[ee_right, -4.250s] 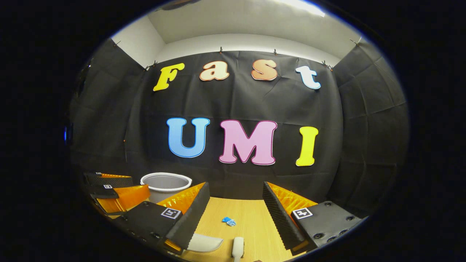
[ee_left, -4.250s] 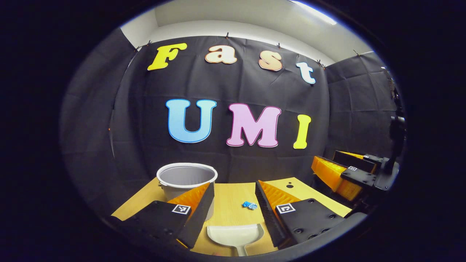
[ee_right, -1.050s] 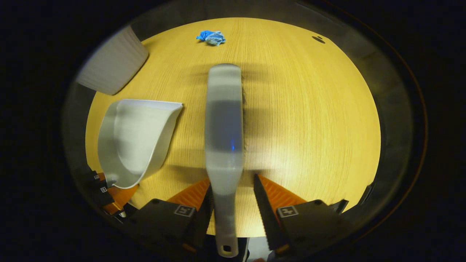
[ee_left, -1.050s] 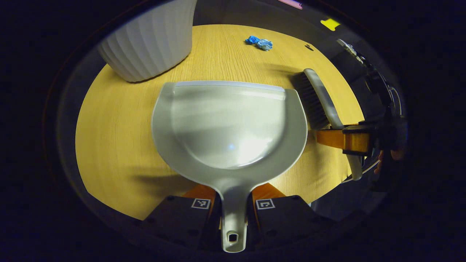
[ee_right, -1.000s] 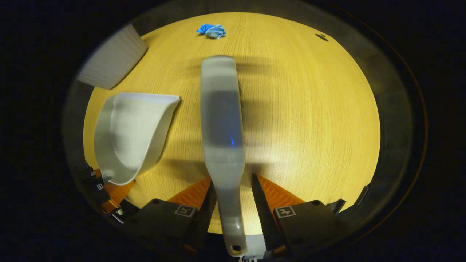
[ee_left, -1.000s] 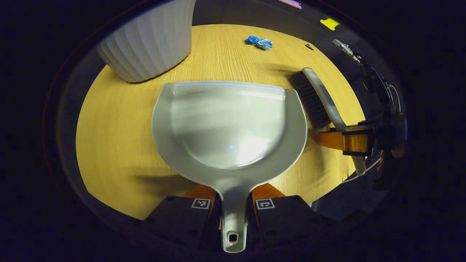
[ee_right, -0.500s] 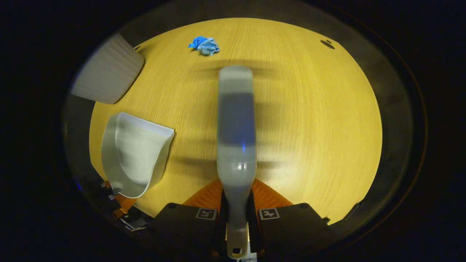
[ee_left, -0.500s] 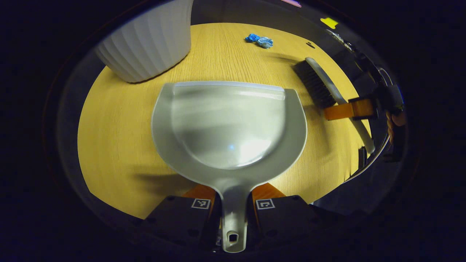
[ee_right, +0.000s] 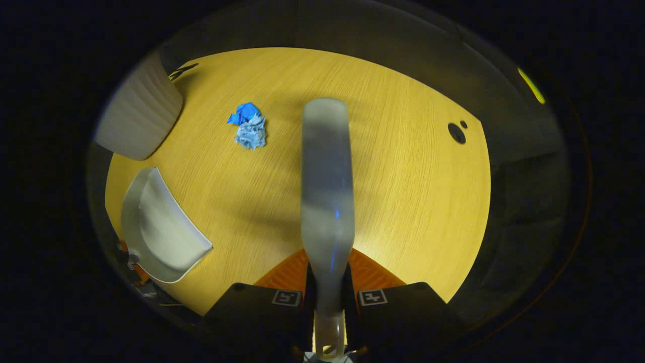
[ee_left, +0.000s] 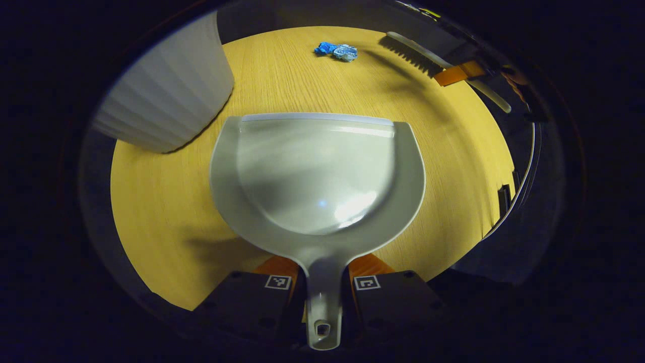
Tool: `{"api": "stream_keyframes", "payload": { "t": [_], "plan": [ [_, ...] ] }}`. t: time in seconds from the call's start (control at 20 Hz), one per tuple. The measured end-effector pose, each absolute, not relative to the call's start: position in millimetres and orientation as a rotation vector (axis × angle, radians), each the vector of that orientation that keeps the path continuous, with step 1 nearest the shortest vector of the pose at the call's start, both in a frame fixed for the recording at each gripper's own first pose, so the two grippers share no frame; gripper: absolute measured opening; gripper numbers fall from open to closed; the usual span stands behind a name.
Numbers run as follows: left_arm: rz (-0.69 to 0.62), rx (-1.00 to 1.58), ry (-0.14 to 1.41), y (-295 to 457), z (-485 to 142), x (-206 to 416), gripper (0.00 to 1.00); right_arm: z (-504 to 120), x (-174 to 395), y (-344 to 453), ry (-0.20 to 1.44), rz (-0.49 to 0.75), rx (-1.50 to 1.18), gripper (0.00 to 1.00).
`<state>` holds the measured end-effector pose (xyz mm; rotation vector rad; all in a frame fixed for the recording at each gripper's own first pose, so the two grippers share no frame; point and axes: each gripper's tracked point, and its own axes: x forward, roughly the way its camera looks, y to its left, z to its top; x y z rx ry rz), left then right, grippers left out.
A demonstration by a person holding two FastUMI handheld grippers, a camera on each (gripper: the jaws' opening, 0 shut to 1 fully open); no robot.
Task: Pick up the small broom and dustpan from the desktop, sweep the trash into the dustpan with the broom, and then empty the trash into the garbage bin.
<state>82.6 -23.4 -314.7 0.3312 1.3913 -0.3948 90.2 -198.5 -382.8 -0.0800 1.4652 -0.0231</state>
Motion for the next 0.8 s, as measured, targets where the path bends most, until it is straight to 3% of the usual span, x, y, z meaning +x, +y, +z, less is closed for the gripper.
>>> {"api": "stream_keyframes", "payload": {
  "t": [0.3, 0.5, 0.55, 0.6, 0.65, 0.8],
  "plan": [
    [-0.416, 0.445, 1.421, -22.1, -312.8, 116.6, 0.29, -415.6, 178.7, -214.5, 1.485, 0.145, -0.338, 0.28],
    [-0.437, 0.448, 1.431, -23.3, -316.7, 120.4, 0.29, -427.3, 211.5, -186.4, 1.485, 0.263, -0.34, 0.27],
    [-0.439, 0.469, 1.426, -21.7, -316.4, 122.6, 0.29, -428.9, 211.0, -178.0, 1.494, 0.289, -0.334, 0.27],
    [-0.447, 0.491, 1.408, -20.8, -315.6, 126.1, 0.29, -430.6, 206.6, -169.1, 1.504, 0.327, -0.345, 0.37],
    [-0.464, 0.499, 1.391, -23.1, -314.2, 128.3, 0.29, -430.7, 201.7, -162.7, 1.513, 0.383, -0.366, 0.27],
    [-0.512, 0.521, 1.352, -23.9, -317.2, 134.0, 0.29, -425.0, 160.5, -135.9, 1.577, 0.557, -0.378, 0.27]
  ]
}}
